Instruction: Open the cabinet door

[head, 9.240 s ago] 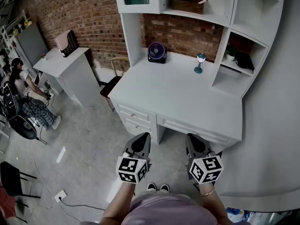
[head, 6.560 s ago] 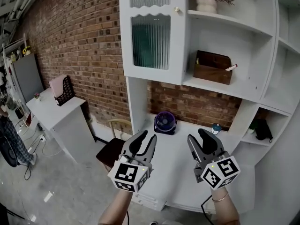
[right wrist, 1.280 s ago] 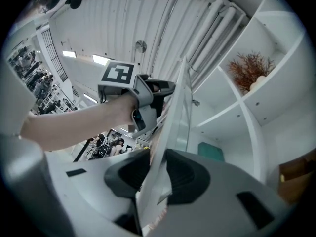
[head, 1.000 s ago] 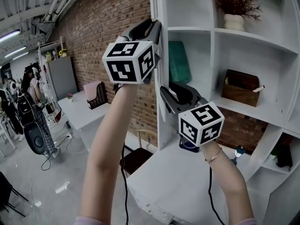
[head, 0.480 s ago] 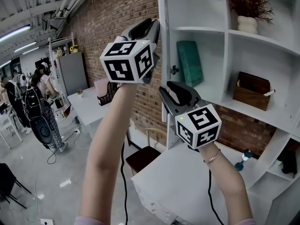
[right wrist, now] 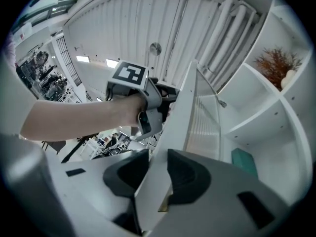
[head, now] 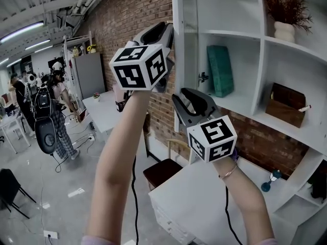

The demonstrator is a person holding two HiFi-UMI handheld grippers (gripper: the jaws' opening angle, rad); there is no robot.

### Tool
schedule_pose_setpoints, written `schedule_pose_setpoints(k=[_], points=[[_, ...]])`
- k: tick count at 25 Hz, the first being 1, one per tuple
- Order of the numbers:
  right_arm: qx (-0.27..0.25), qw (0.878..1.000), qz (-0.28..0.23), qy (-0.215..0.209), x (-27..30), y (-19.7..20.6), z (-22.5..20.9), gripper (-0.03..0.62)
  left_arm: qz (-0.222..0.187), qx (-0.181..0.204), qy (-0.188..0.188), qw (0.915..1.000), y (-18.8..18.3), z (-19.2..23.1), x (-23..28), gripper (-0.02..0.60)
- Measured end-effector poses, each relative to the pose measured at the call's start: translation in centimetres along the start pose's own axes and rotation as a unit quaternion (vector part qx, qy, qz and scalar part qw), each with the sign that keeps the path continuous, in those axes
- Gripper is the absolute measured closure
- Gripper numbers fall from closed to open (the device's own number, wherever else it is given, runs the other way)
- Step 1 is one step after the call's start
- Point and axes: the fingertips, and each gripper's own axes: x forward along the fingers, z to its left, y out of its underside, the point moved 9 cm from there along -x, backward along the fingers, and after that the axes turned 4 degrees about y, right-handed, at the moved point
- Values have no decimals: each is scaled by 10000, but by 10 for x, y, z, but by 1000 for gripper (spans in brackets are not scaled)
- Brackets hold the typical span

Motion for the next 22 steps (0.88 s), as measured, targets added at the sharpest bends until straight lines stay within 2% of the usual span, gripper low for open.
schedule_pose_setpoints(k=[10, 16, 17, 22], points=[[-33, 9997, -151, -196, 35, 12, 20, 473, 222, -104, -312, 9992, 17, 38, -20, 525], [26, 9993, -51, -359, 62, 23, 36, 495, 374, 191, -558, 9976, 16, 59, -43, 525], [63, 9993, -13, -367, 67, 27, 38, 517, 389, 222, -599, 9972, 16, 62, -48, 525], [334, 9987, 207, -330, 84, 48, 44, 549, 403, 256, -797, 9957, 17, 76, -77, 525]])
